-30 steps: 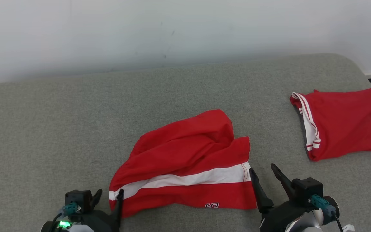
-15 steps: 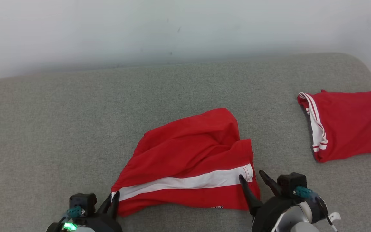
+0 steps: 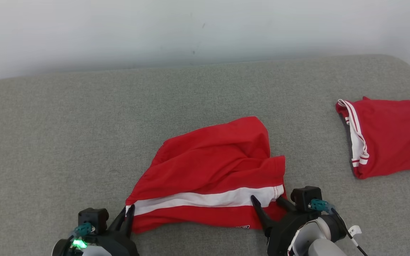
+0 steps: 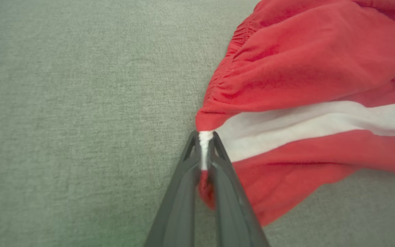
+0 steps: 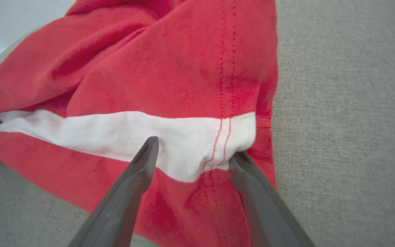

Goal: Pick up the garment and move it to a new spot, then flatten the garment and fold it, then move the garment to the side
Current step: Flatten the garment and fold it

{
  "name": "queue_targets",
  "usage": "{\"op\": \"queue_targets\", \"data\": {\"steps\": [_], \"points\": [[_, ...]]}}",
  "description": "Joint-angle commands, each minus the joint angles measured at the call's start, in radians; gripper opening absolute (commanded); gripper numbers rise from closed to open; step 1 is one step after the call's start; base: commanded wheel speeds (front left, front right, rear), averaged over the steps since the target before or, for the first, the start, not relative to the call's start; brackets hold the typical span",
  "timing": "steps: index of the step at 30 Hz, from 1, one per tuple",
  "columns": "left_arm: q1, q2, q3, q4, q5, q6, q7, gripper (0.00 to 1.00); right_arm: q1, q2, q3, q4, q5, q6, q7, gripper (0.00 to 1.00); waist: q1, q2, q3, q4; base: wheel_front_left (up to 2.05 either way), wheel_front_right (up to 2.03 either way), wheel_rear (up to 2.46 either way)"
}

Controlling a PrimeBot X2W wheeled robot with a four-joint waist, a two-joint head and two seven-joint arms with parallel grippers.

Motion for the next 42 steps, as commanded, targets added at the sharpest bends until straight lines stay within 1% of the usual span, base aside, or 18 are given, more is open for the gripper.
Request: {"op": "queue_targets", "data": {"steps": [1, 2, 3, 5, 10, 14, 16, 21, 27, 30, 32, 34, 37, 39, 42], "points": [[-0.011, 0.006, 0.0, 0.006, -0.007, 0.0, -0.009, 0.0, -0.007, -0.004, 0.017, 0.011, 0.013, -0.003, -0.013, 0.56, -0.0001, -0.0001, -0.004, -0.004, 0.0, 0.0, 0.0], [-0.01, 0.007, 0.001, 0.007, -0.009, 0.001, -0.011, 0.0, -0.009, -0.005, 0.024, 0.014, 0.018, -0.003, -0.017, 0.32, -0.0001, -0.0001, -0.006, -0.007, 0.0, 0.0, 0.0], [-0.01, 0.009, 0.001, 0.008, -0.011, 0.002, -0.012, 0.0, -0.01, -0.007, 0.03, 0.015, 0.02, -0.003, -0.023, 0.15, -0.0001, -0.0001, -0.009, -0.009, 0.0, 0.0, 0.0], [-0.009, 0.009, 0.0, 0.007, -0.013, 0.003, -0.016, 0.0, -0.01, -0.013, 0.037, 0.012, 0.023, -0.003, -0.042, 0.01, -0.0001, -0.0001, -0.015, -0.013, 0.0, 0.0, 0.0], [-0.002, 0.007, 0.0, -0.003, -0.023, 0.003, -0.026, 0.0, 0.006, -0.021, 0.038, -0.003, 0.03, -0.003, -0.061, 0.0, -0.0001, -0.0001, -0.032, -0.021, 0.0, 0.0, 0.0], [0.003, 0.001, 0.01, -0.034, -0.047, 0.003, -0.043, 0.0, 0.018, -0.036, 0.036, -0.052, 0.033, -0.003, -0.064, 0.0, -0.0001, -0.0001, -0.05, -0.029, 0.0, 0.0, 0.0], [-0.001, -0.006, 0.019, -0.06, -0.07, 0.002, -0.046, 0.0, 0.021, -0.046, 0.038, -0.093, 0.033, -0.003, -0.06, 0.0, -0.0001, -0.0001, -0.057, -0.035, 0.0, 0.0, 0.0], [-0.03, -0.017, 0.024, -0.159, -0.145, -0.001, -0.018, 0.0, 0.005, -0.082, 0.035, -0.227, 0.08, -0.003, -0.017, 0.0, -0.0001, -0.0001, -0.076, -0.05, 0.0, 0.0, 0.0], [-0.1, -0.019, 0.006, -0.293, -0.245, -0.002, 0.063, 0.0, -0.065, -0.158, 0.023, -0.391, 0.118, -0.003, 0.066, 0.0, -0.0001, -0.0001, -0.072, -0.072, 0.0, 0.0, 0.0], [-0.162, -0.022, 0.015, -0.332, -0.311, -0.002, 0.109, 0.0, -0.14, -0.194, 0.019, -0.429, 0.126, -0.003, 0.11, 0.0, -0.0001, -0.0001, -0.039, -0.085, 0.0, 0.0, 0.0], [-0.219, -0.029, 0.025, -0.335, -0.356, -0.002, 0.143, 0.0, -0.209, -0.214, 0.017, -0.43, 0.131, -0.003, 0.133, 0.0, -0.0001, -0.0001, 0.002, -0.092, 0.0, 0.0, 0.0], [-0.288, -0.02, 0.026, -0.324, -0.361, 0.0, 0.177, 0.0, -0.288, -0.223, 0.03, -0.413, 0.142, -0.003, 0.153, 0.0, -0.0001, -0.0001, 0.05, -0.103, 0.0, 0.0, 0.0], [-0.414, -0.005, 0.058, -0.302, -0.387, 0.016, 0.218, 0.0, -0.439, -0.232, 0.059, -0.366, 0.154, -0.003, 0.178, 0.0, -0.0001, -0.0001, 0.14, -0.121, 0.0, 0.0, 0.0], [-0.506, 0.007, 0.091, -0.289, -0.413, 0.031, 0.24, 0.0, -0.55, -0.227, 0.082, -0.327, 0.164, -0.003, 0.185, 0.0, -0.0001, -0.0001, 0.208, -0.136, 0.0, 0.0, 0.0], [-0.652, 0.038, 0.136, -0.276, -0.424, 0.06, 0.259, 0.0, -0.729, -0.23, 0.108, -0.254, 0.141, -0.003, 0.159, 0.0, -0.0001, -0.0001, 0.303, -0.154, 0.0, 0.0, 0.0]]}}
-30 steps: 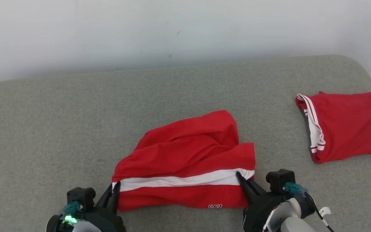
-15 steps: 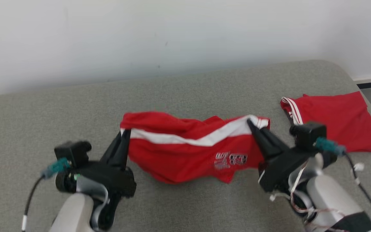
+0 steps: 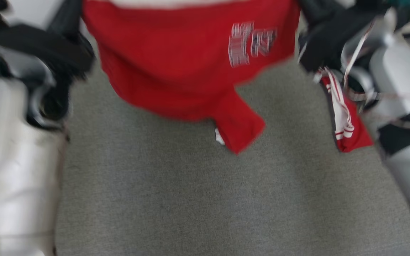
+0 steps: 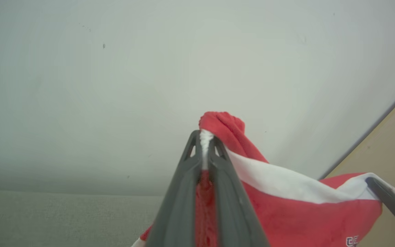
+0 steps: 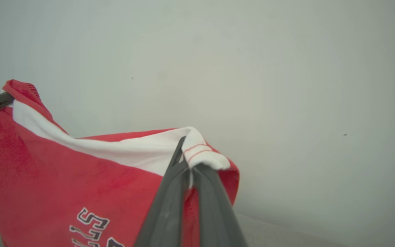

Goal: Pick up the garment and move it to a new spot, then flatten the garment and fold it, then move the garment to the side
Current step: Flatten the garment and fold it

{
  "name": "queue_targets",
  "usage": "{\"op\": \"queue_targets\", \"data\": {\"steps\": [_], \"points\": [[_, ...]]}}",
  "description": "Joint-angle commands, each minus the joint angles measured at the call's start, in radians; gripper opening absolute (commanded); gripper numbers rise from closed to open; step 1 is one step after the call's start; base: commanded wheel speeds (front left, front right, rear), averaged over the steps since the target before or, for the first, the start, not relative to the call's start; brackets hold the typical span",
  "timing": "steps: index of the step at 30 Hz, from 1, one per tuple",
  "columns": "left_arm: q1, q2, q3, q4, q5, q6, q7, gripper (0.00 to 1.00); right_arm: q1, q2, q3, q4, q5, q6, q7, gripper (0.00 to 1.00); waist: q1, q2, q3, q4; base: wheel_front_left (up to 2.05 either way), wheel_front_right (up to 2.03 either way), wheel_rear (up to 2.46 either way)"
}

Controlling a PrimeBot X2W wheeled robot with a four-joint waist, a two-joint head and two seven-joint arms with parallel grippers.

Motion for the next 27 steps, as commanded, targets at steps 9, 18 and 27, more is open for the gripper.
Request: {"op": "queue_targets", "data": {"steps": [9, 18, 27], "points": [[-0.388, 0.033, 0.116, -0.017, -0.056, 0.049, -0.053, 0.0, -0.436, 0.012, -0.064, 0.184, -0.122, -0.003, -0.196, 0.0, -0.0002, -0.0001, 0.385, -0.048, 0.0, 0.0, 0.0], [-0.447, 0.037, 0.17, 0.033, -0.095, -0.008, -0.186, 0.0, -0.525, 0.027, -0.125, 0.334, -0.24, -0.005, -0.344, 0.0, -0.0002, -0.0001, 0.444, -0.02, 0.0, 0.0, 0.0], [-0.209, -0.006, 0.131, 0.103, -0.165, -0.053, -0.252, 0.0, -0.344, 0.012, 0.021, 0.381, -0.183, -0.004, -0.379, 0.0, -0.0002, -0.0001, 0.399, -0.004, 0.0, 0.0, 0.0]]}}
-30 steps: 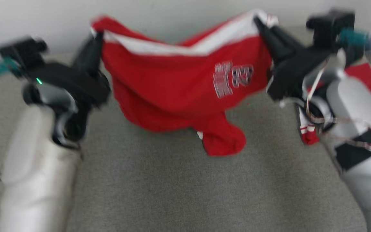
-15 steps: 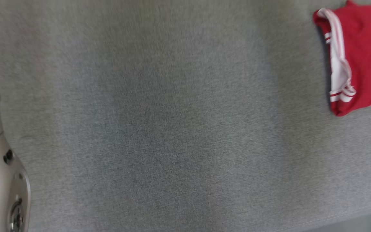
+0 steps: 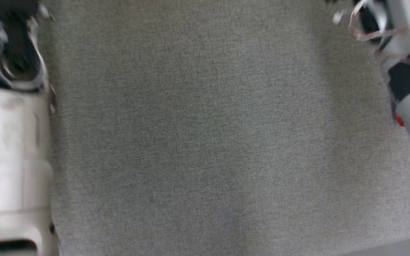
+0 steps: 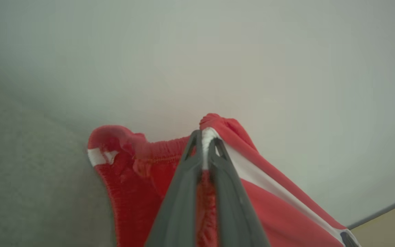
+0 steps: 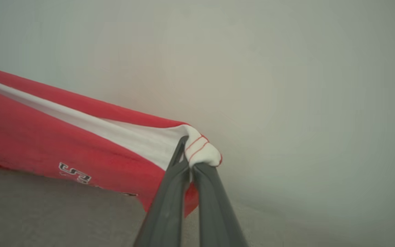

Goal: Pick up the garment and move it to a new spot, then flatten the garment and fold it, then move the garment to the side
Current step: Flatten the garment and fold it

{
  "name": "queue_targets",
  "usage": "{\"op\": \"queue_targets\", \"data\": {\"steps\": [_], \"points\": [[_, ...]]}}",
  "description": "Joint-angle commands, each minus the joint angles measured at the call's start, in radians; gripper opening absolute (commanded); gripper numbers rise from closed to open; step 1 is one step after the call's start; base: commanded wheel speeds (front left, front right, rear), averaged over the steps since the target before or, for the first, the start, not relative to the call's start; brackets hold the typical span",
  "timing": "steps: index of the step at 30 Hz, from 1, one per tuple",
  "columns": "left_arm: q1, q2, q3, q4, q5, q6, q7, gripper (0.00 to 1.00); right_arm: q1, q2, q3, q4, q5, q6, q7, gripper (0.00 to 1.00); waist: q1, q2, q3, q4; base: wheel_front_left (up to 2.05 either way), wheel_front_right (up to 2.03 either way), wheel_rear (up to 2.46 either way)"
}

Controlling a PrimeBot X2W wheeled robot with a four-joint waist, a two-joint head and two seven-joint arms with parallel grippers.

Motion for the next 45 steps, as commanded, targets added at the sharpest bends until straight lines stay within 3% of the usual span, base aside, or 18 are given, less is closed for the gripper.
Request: {"op": "queue_targets", "data": {"steps": [1, 6, 12, 16, 20, 27, 37, 45], "points": [[0.044, 0.008, 0.003, -0.005, -0.017, 0.002, -0.005, 0.0, 0.032, -0.021, 0.009, -0.004, 0.022, -0.005, -0.004, 0.0, -0.0001, -0.0002, -0.044, 0.005, 0.0, 0.0, 0.0], [0.253, 0.001, -0.022, -0.069, -0.106, 0.001, 0.001, 0.0, 0.184, -0.075, 0.121, -0.092, 0.138, -0.005, 0.059, 0.0, -0.0001, -0.0002, -0.154, 0.007, 0.0, 0.0, 0.0], [0.512, -0.006, -0.072, -0.103, -0.128, 0.001, 0.011, 0.0, 0.431, -0.174, 0.19, -0.27, 0.313, -0.005, 0.282, 0.0, -0.0001, -0.0002, -0.298, 0.006, 0.0, 0.0, 0.0], [0.666, -0.019, -0.082, -0.099, -0.147, 0.01, 0.025, 0.0, 0.601, -0.247, 0.165, -0.402, 0.402, -0.005, 0.455, 0.0, -0.0001, -0.0002, -0.375, 0.001, 0.0, 0.0, 0.0], [0.833, -0.003, -0.128, -0.113, -0.128, 0.026, 0.078, 0.0, 0.817, -0.305, 0.079, -0.536, 0.405, -0.005, 0.639, 0.0, -0.0001, -0.0002, -0.456, 0.003, 0.0, 0.0, 0.0], [0.999, 0.026, -0.188, -0.194, -0.091, 0.061, 0.148, 0.0, 1.086, -0.29, -0.063, -0.704, 0.365, -0.005, 0.827, 0.0, -0.0001, -0.0002, -0.541, 0.017, 0.0, 0.0, 0.0], [1.263, 0.073, -0.239, -0.428, -0.11, 0.159, 0.3, 0.0, 1.439, -0.181, -0.267, -0.966, 0.256, -0.005, 1.099, 0.0, -0.0001, -0.0002, -0.609, 0.037, 0.0, 0.0, 0.0], [1.262, 0.057, -0.244, -0.544, -0.117, 0.196, 0.318, 0.0, 1.402, -0.144, -0.348, -1.042, 0.171, -0.005, 1.093, 0.0, -0.0001, -0.0002, -0.612, 0.071, 0.0, 0.0, 0.0]]}}
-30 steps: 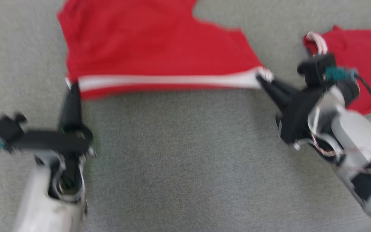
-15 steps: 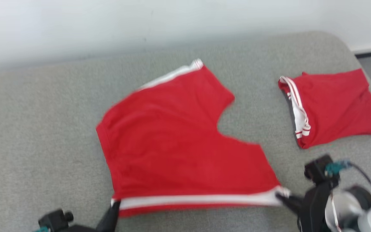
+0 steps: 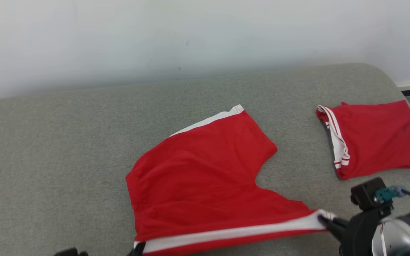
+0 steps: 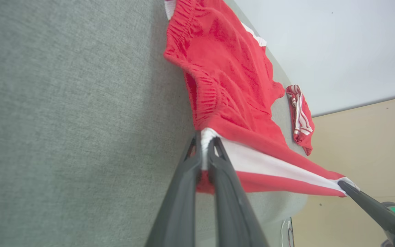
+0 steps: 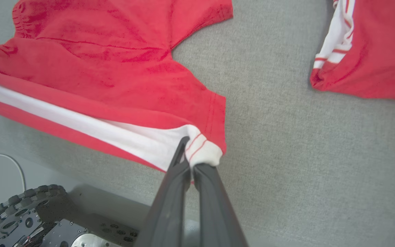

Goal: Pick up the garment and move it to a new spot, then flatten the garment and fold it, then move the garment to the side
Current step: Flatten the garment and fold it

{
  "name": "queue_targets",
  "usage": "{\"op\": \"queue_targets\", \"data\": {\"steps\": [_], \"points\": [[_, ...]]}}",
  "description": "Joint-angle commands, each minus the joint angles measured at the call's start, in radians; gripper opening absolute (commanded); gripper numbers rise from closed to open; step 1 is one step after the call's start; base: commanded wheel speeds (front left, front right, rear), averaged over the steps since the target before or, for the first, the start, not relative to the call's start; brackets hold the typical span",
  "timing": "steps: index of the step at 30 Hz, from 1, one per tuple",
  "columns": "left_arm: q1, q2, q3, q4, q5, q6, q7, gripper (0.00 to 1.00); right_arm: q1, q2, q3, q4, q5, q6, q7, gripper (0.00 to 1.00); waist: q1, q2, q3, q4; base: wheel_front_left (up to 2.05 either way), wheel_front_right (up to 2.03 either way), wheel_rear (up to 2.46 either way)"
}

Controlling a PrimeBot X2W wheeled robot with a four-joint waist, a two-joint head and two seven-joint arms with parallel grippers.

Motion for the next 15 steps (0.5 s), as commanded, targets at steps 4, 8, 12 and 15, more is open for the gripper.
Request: {"op": "queue_targets", "data": {"steps": [4, 8, 12, 15], "points": [[-0.093, -0.026, -0.003, 0.002, -0.005, 0.004, -0.001, 0.0, -0.14, -0.036, 0.035, 0.066, -0.02, -0.003, -0.059, 0.0, 0.0001, 0.0, 0.024, 0.035, 0.0, 0.0, 0.0], [-0.195, -0.039, -0.005, 0.042, 0.021, -0.004, -0.022, 0.0, -0.305, -0.075, 0.123, 0.181, -0.032, -0.003, -0.127, 0.0, 0.0001, 0.0, 0.067, 0.049, 0.0, 0.0, 0.0], [-0.305, -0.058, -0.006, 0.112, 0.042, -0.009, -0.051, 0.0, -0.466, -0.093, 0.218, 0.323, -0.012, -0.003, -0.209, 0.0, 0.0001, 0.0, 0.115, 0.076, 0.0, 0.0, 0.0], [-0.385, -0.074, -0.004, 0.167, 0.048, -0.01, -0.074, 0.0, -0.58, -0.103, 0.288, 0.423, -0.002, -0.003, -0.267, 0.0, 0.0001, 0.0, 0.154, 0.097, 0.0, 0.0, 0.0]]}}
